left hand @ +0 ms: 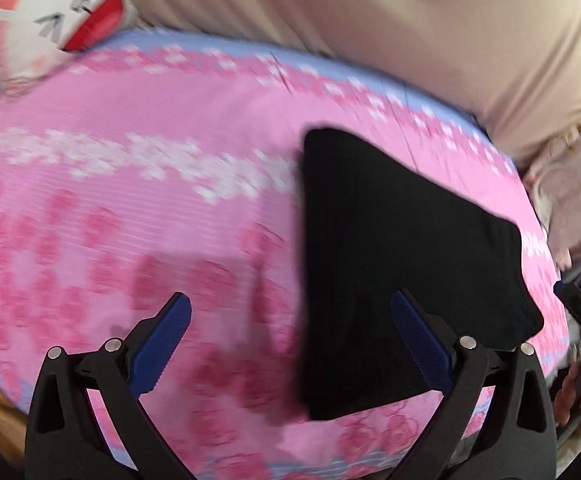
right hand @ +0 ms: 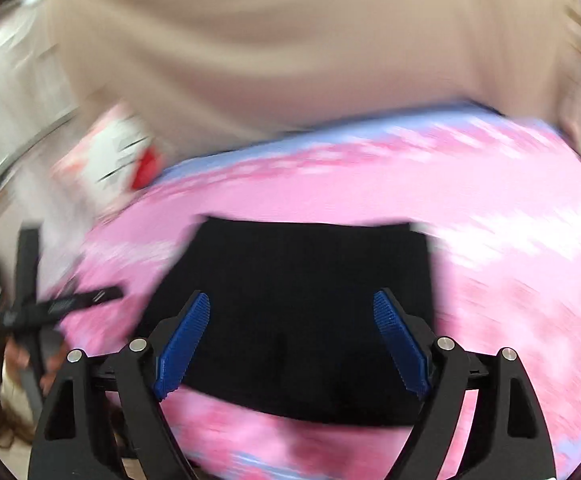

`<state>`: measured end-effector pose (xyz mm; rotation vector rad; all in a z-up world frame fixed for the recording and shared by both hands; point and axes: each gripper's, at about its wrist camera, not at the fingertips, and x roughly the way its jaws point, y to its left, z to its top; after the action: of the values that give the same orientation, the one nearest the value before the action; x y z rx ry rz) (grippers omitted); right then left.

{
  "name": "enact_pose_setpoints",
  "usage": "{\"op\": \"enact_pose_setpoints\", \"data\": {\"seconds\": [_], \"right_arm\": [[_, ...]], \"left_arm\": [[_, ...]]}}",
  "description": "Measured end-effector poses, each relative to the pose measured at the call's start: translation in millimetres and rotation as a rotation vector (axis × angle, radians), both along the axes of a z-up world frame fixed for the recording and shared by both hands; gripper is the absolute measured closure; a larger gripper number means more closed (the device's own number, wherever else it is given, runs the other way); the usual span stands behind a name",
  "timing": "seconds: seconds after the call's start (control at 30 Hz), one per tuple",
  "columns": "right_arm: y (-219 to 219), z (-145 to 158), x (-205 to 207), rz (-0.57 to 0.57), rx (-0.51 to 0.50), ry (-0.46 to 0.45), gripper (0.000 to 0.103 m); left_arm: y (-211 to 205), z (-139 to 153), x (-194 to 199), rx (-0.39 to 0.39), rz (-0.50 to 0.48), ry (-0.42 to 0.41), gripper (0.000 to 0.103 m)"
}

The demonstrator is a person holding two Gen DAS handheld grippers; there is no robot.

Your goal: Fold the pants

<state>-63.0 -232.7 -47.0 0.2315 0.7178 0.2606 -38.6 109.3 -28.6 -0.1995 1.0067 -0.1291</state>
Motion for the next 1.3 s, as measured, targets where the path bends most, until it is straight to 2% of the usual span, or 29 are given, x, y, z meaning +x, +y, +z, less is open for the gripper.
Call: {"op": "enact_pose_setpoints", "data": {"seconds": [0.07,0.2,0.23,0.33,0.5,0.63,0.7,0.73,0.77,0.83,0.87,0.9,0.97,1.07,1.13,1.2,1.23,1.27,1.3], "right_arm": [[-35.6,-16.9,4.3,-0.095,0.068,0.087,0.021],[-64.8,-54.6,9.4,-0.097,0.289,0.226,0.021],[-63.9,-59.9,10.4,-0.089,0.307,0.243,0.021],[-50.9,-72.9,15.1,-0.055,0.292,0.294,0.02],[-37.1,-78.4,20.4,-0.044,0.261,0.288,0.016],[-45.6,-80.0,32.4,-0.042,0.303,0.273,0.016],[-53.6,-82.3,37.6,-0.046,0.356,0.25,0.016],[-55.0,-83.4,39.6,-0.043,0.367,0.233,0.022],[-54.5,-84.8,41.2,-0.048,0.351,0.218,0.037],[-54.6,-85.6,41.2,-0.047,0.343,0.217,0.051],[-57.2,-87.7,38.4,-0.034,0.382,0.22,0.056],[-57.4,-88.0,36.4,-0.025,0.391,0.221,0.057],[-57.2,-86.2,31.0,0.001,0.384,0.22,0.056],[-60.6,-91.8,36.3,0.023,0.421,0.232,0.05],[-56.4,-89.6,41.9,0.041,0.405,0.232,0.048],[-49.6,-89.3,47.0,0.038,0.383,0.217,0.053],[-47.0,-89.2,48.7,0.033,0.386,0.209,0.056],[-46.0,-89.0,48.6,0.026,0.395,0.205,0.058],[-45.3,-86.2,47.6,0.021,0.398,0.194,0.059]], "left_arm": [[-11.1,-12.9,5.0,-0.012,-0.023,0.056,0.005],[-14.6,-30.5,4.5,-0.126,-0.054,0.148,0.005],[-14.7,-35.3,4.1,-0.166,-0.066,0.176,0.005],[-20.4,-36.1,3.7,-0.153,-0.081,0.178,0.005],[-35.9,-35.8,12.6,-0.145,-0.1,0.173,0.005],[-53.7,-36.2,24.5,-0.133,-0.126,0.164,0.005],[-61.8,-37.2,30.2,-0.11,-0.13,0.162,0.005],[-65.3,-36.7,32.3,-0.1,-0.126,0.166,0.005],[-66.8,-36.1,33.2,-0.102,-0.121,0.169,0.005],[-65.5,-33.0,30.6,-0.116,-0.098,0.168,0.013],[-63.4,-30.3,27.8,-0.11,-0.091,0.161,0.025],[-60.7,-27.1,24.3,-0.112,-0.097,0.151,0.034],[-53.3,-23.7,20.4,-0.133,-0.112,0.137,0.041],[-47.7,-31.9,27.5,-0.167,-0.11,0.16,0.038],[-49.2,-32.0,32.4,-0.174,-0.107,0.15,0.037],[-53.0,-31.2,36.1,-0.159,-0.101,0.143,0.038],[-54.9,-30.2,37.4,-0.155,-0.089,0.146,0.04],[-55.0,-28.8,37.6,-0.16,-0.083,0.148,0.047],[-52.9,-24.4,36.3,-0.17,-0.078,0.143,0.059]]}}
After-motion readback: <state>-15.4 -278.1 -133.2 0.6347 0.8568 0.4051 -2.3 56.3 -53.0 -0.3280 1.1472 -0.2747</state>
